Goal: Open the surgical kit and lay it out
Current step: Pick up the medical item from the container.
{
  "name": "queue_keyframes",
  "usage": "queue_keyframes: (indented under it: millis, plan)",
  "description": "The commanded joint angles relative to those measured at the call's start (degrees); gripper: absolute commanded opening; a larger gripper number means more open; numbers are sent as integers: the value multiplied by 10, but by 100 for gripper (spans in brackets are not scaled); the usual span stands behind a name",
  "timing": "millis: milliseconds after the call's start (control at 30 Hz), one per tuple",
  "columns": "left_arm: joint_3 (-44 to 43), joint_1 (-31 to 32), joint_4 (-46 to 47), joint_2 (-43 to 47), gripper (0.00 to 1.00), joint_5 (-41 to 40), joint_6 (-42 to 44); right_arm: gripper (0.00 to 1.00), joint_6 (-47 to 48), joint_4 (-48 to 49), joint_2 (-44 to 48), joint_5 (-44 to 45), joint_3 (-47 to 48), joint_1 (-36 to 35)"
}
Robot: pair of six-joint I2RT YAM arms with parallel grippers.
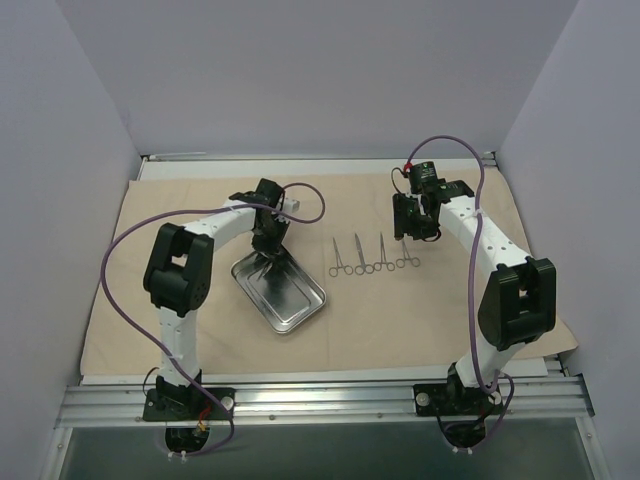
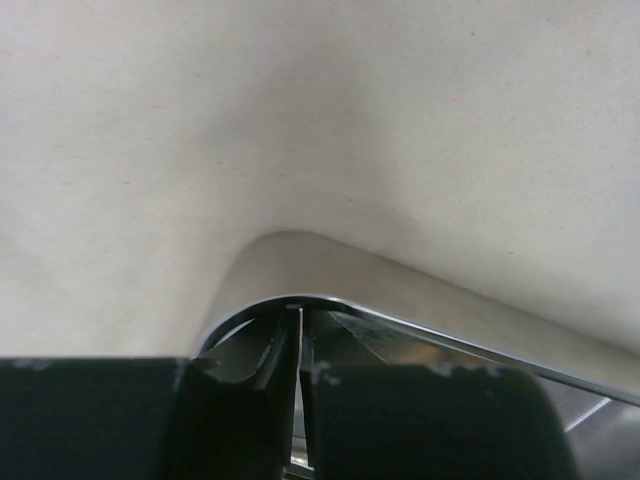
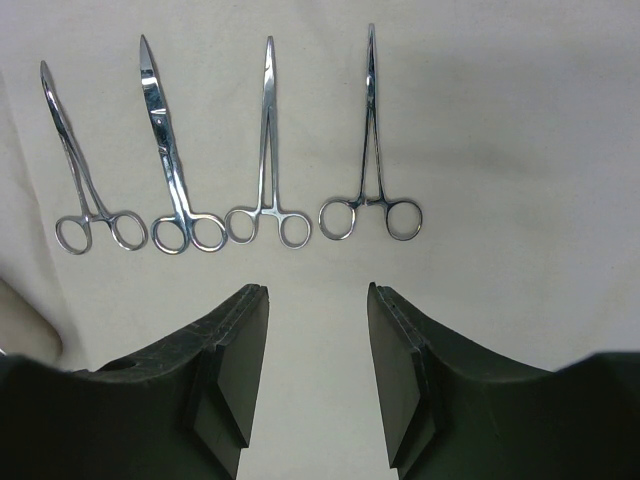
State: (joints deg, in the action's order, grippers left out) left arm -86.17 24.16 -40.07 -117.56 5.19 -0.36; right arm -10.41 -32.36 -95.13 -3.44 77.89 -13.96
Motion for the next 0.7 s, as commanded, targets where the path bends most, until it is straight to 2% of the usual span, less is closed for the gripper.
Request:
queue_keyframes:
  millis: [0,133,367,667]
  plan:
    - [24,1,-37,-45,10,35,-13,44,0,-14,30,1,0,-1]
    - [26,2,-38,-49,2,20,-17,44,-2,-14,33,1,1,-2]
    - [31,1,-52,-14,2,-19,-38,44,-9,-20,40,-6,7,-5]
    - [19,2,-128,95,2,-26,-62,44,-17,-19,31,-29,36,-28]
